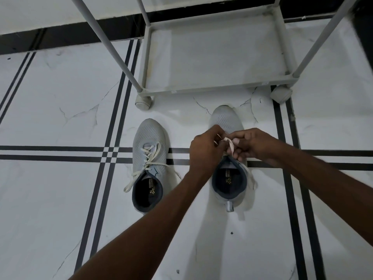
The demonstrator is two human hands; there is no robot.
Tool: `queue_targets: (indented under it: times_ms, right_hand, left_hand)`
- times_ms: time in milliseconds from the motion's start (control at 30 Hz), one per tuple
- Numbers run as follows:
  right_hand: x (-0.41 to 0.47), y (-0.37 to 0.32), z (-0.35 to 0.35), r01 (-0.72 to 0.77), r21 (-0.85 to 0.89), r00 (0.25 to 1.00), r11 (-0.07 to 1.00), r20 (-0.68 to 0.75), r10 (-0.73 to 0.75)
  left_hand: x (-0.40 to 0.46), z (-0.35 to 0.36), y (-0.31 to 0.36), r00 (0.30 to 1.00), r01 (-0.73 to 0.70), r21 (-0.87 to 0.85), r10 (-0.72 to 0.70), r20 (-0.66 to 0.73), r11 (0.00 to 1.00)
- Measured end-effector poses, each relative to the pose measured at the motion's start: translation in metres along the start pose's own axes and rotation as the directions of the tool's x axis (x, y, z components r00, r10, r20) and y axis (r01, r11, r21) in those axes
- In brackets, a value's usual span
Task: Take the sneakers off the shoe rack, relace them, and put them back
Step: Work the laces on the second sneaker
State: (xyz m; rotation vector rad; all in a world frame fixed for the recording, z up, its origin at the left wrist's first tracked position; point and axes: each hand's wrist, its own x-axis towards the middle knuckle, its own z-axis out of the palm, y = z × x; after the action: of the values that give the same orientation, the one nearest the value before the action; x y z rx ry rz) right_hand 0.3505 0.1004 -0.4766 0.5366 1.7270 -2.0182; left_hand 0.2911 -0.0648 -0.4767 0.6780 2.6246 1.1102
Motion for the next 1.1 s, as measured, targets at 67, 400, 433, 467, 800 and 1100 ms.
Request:
queue_targets:
  times_ms: [67,400,433,467,800,1100]
  right_hand:
    - [0.000,0.002,-0.001,0.001,0.014,0.997,1.000,-0.074,0.000]
    - [0.001,0.019,-0.008,-0.132,-0.547,0.845,0.827,-0.498,-0.194]
    - [0.002,0.023,-0.005,-0.137,-0.526,0.844,0.839,-0.506,-0.179]
    - [0.002,0.026,-0.001,-0.130,-0.491,0.839,0.861,-0.517,-0.168]
    - [0.001,0.001,0.027,0.077,0.346,0.887,0.935,-0.451,0.093]
    - [0.007,-0.010,0.026,-0.115,0.475,0.926,0.872,-0.266,0.267]
  left_hand:
    - [-0.001,0.001,0.003,0.988,0.151,-0.199,-0.146,0.040,0.968]
    - [0.003,-0.052,-0.020,0.857,0.033,0.066,-0.062,0.511,0.997]
    - [0.003,-0.056,-0.021,0.844,0.014,0.098,-0.064,0.533,0.995]
    - [0.003,-0.058,-0.023,0.841,0.009,0.118,-0.071,0.537,0.993]
    - [-0.011,-0.051,-0.013,0.901,0.033,0.183,-0.108,0.421,0.983]
    - [-0.019,-0.050,-0.011,0.914,-0.157,0.407,-0.023,0.405,0.900]
